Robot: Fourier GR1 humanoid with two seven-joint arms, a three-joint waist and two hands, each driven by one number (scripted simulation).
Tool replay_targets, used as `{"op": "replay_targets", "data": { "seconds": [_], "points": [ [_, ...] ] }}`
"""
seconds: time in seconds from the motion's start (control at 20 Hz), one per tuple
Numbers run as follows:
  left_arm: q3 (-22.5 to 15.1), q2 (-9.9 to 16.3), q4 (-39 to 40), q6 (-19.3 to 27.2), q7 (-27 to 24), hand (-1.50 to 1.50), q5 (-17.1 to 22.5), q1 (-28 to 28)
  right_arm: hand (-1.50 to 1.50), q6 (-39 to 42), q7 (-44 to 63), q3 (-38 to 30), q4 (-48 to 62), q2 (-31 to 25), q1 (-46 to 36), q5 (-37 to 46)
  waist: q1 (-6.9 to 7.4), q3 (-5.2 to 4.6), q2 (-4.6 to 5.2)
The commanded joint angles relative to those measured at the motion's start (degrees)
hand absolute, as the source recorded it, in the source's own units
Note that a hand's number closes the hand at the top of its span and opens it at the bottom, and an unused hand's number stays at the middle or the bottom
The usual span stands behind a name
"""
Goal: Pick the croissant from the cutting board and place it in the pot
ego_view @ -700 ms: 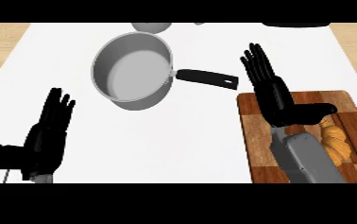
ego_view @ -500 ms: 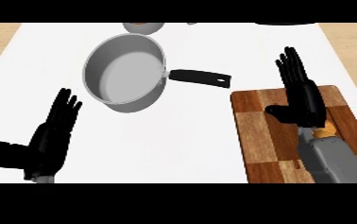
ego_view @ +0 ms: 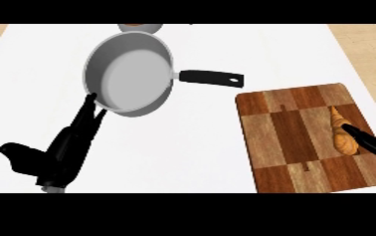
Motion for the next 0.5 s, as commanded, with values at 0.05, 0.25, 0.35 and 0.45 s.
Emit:
{"op": "replay_targets", "data": {
  "seconds": [0.05, 0.25, 0.35, 0.45],
  "points": [
    [-4.8, -1.2, 2.7, -3.8, 4.3, 0.00, 1.3, -2.0, -1.50, -3.2, 15.8, 6.7, -3.1, -6.7, 2.9, 8.8, 2.48, -0.14, -0.46],
    [-3.0, -0.3, 0.1, -3.1, 8.1, 0.00, 2.7, -3.2, -1.50, 1.7, 30.3, 7.9, -15.8, -15.5, 4.5, 9.9, 2.40, -0.12, -1.01],
    [-4.5, -0.8, 2.1, -4.3, 5.3, 0.00, 1.3, -1.0, -1.50, 2.7, 39.7, 9.8, -22.3, -16.7, 3.5, 10.9, 2.86, -0.17, -1.00],
    [-5.5, -1.4, 0.8, -3.8, 6.8, 0.00, 1.0, -1.8, -1.50, 7.1, 47.4, 7.9, -27.8, -21.7, 2.3, 8.8, 2.81, -0.09, -1.09]
  ]
}}
